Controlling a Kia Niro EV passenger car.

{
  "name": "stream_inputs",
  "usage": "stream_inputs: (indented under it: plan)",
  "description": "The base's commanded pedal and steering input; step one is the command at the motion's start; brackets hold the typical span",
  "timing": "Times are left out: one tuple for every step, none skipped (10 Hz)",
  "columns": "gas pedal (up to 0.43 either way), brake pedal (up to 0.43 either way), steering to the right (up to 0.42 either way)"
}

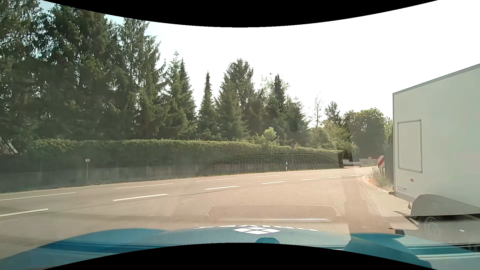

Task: Follow the waypoints while adhering to traffic rules and regulations

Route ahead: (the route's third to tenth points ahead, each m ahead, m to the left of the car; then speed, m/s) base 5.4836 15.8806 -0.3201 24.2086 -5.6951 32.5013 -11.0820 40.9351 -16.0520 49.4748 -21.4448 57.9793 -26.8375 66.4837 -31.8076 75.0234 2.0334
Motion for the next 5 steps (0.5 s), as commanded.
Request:
stream_inputs:
  plan:
    - [0.0, 0.0, -0.093]
    - [0.0, 0.0, -0.093]
    - [0.0, 0.012, -0.093]
    - [0.0, 0.049, -0.093]
    - [0.0, 0.122, -0.094]
